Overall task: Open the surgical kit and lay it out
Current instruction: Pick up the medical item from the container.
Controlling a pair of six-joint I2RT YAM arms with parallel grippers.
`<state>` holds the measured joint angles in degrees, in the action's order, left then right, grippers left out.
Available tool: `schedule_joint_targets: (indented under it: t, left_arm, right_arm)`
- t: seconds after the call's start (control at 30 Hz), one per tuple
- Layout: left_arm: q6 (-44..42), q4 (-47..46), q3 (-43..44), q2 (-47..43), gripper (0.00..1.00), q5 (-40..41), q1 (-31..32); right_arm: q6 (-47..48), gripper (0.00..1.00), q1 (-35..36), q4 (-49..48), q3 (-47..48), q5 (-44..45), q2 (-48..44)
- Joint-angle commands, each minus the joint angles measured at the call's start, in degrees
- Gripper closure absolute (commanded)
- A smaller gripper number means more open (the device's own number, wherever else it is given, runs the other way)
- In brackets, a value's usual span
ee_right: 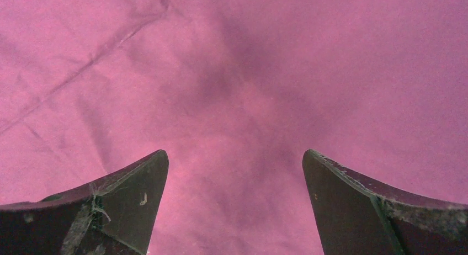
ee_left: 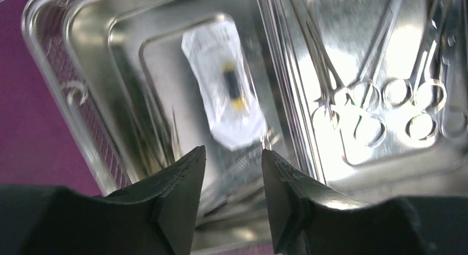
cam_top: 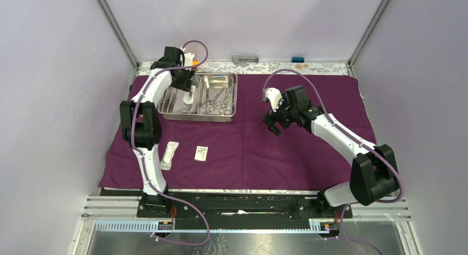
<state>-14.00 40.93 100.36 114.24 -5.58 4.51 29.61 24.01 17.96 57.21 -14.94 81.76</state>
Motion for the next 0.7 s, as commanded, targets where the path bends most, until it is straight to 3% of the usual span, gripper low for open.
schedule_joint_targets:
  t: [0.0, 0.2, 0.67]
  left_arm:
    - [4.2, -2.0, 9.7, 8.4, 0.49, 1.1, 0.2]
    - [6.7, -2.7, 18.7, 17.9, 0.45, 3.6, -0.2]
    - [8.3, -3.7, 14.9, 21.5, 0.47, -0.1, -1.1]
  right_arm:
    - [-0.6, 0.01, 0.2, -1.6, 0.1, 1.8, -0.8]
    - [-0.4, 0.01, 0.1, -1.5, -0.1, 2.5, -0.1]
    - [0.0, 0.01, -0.3, -1.5, -0.2, 2.2, 0.5]
